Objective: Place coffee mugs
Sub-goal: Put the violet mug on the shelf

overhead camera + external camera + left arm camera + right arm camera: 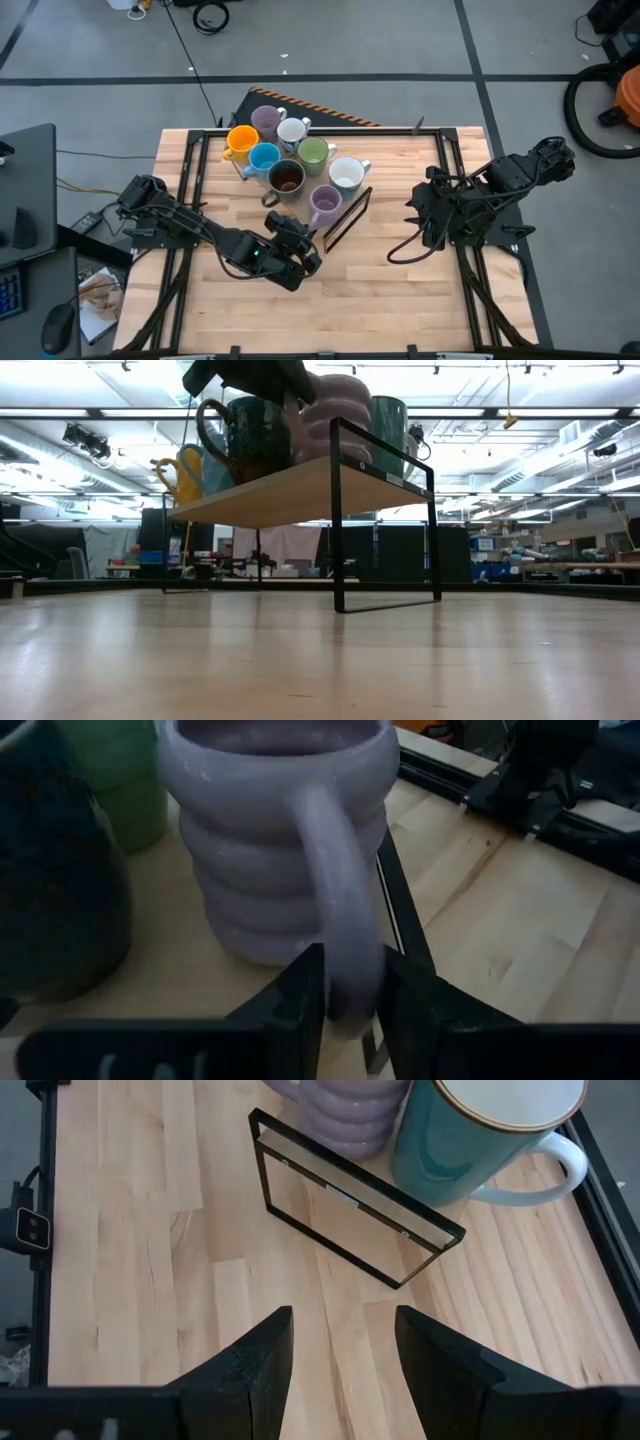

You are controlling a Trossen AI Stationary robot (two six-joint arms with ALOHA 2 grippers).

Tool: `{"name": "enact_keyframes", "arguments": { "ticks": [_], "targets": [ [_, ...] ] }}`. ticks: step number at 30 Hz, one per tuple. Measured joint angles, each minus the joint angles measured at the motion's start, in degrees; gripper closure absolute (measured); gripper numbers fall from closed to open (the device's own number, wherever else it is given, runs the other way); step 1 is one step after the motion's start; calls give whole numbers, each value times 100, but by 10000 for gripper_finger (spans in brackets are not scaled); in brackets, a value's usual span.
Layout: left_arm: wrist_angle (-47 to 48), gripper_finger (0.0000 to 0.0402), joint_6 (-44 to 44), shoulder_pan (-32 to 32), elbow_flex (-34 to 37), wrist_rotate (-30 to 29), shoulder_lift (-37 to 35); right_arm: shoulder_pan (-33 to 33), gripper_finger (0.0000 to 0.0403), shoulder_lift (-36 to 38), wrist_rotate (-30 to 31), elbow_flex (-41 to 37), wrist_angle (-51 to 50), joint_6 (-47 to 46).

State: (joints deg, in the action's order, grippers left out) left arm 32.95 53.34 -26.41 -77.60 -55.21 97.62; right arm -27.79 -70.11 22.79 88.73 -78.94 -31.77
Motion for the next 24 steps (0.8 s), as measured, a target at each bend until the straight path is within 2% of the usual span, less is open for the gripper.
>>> {"name": "enact_keyframes", "arguments": {
  "ticks": [12, 24],
  "targets": [
    [-7, 287, 3, 0, 0, -91, 0, 0, 220, 0, -37, 0, 2, 2],
    [22, 300, -2, -4, 0, 124, 0, -37, 220, 0, -39, 0, 90, 0]
  ]
}}
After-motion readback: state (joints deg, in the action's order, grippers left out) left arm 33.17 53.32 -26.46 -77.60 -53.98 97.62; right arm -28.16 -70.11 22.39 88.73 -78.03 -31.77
